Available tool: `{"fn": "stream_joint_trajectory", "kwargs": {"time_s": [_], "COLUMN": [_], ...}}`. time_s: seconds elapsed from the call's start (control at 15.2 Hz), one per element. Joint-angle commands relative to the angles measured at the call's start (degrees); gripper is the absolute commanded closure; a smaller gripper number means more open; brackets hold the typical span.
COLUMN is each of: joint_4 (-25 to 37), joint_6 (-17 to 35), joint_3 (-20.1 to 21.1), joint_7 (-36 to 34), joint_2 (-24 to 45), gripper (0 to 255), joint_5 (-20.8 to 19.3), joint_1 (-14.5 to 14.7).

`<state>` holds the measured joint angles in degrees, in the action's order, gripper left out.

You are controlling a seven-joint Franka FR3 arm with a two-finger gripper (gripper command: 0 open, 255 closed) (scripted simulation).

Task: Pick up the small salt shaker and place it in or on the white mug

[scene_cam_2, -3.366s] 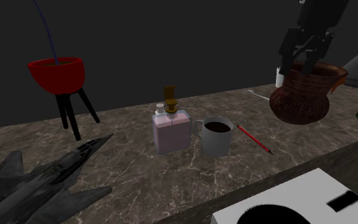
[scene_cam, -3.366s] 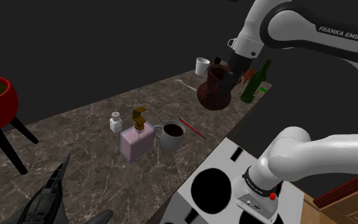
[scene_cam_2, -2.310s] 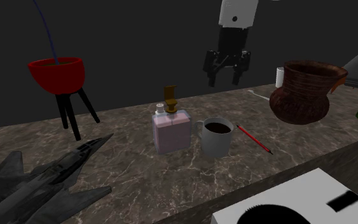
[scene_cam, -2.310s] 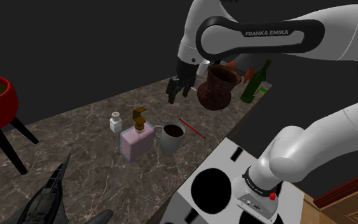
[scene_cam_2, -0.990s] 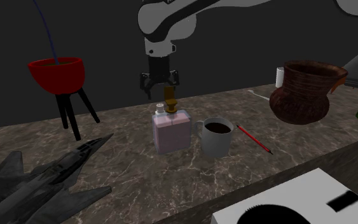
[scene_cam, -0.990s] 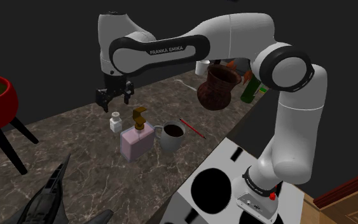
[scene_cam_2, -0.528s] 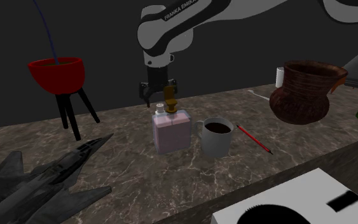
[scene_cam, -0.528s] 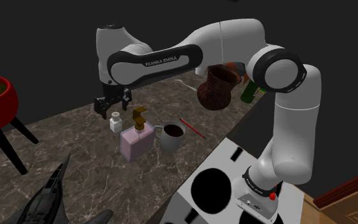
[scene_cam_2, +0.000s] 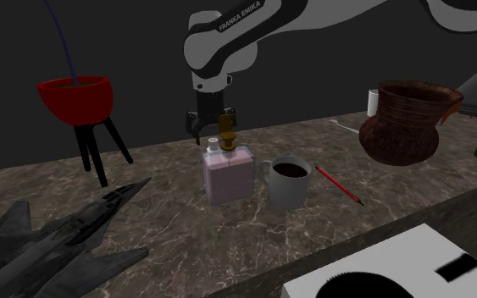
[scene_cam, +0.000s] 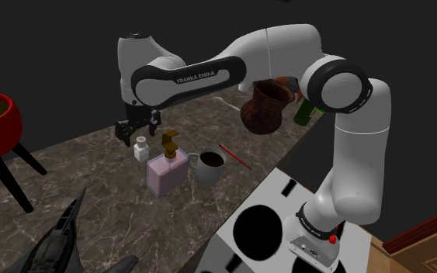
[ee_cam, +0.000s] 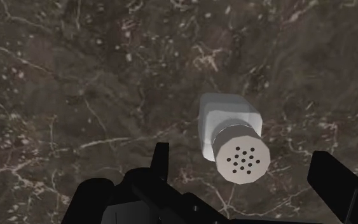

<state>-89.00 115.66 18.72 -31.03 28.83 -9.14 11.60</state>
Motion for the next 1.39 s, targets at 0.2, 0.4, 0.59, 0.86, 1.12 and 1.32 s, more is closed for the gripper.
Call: {"fn": "stream_joint_trajectory", "kwargs": {"time_s": [0.2,0.4,0.59,0.86,1.12,1.32], "joint_4": [0.00,0.01,0.00,1.63,3.53,5.13], "joint_6": [0.00,0.00,0.01,-2.57,-5.24,-7.30], "joint_3": [0.00,0.00,0.00,0.22,0.40,0.51], "joint_7": [0.00,0.00,0.00,0.24,0.45,0.59], "joint_2": [0.00,0.01,0.00,-0.99,-1.81,-2.30], "gripper": [255,255,255,255,255,255], "joint_5": [0.00,0.00,0.00,0.39,0.73,0.94], "joint_1": [0.00,0.00,0.00,-0.04,-0.03,0.01]}}
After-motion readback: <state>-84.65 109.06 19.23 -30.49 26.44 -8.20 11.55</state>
